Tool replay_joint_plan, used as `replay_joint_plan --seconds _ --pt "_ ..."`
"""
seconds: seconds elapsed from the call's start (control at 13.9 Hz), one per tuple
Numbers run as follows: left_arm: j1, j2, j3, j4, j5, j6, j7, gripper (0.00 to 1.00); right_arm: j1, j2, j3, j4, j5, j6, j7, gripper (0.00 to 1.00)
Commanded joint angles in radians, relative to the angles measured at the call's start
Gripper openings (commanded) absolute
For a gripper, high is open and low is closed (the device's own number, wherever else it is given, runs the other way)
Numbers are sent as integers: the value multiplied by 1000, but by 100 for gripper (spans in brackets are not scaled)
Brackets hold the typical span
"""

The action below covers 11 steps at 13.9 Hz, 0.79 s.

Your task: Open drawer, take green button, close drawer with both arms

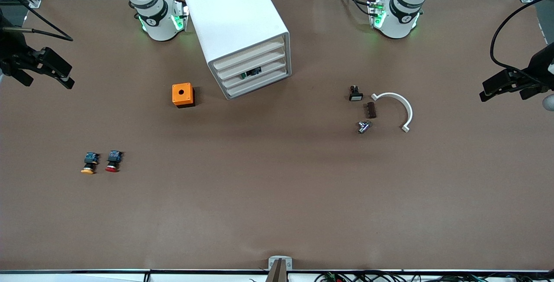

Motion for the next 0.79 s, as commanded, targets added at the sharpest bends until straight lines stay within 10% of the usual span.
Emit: replay_joint_plan --seconds 0.0,0.72 --pt "2 -20 -2 -14 8 -7 20 100 -4 -1 0 5 1 -12 -15 100" --pt "18 68 1 -17 8 7 17 100 -3 -3 0 3 3 -20 -15 100"
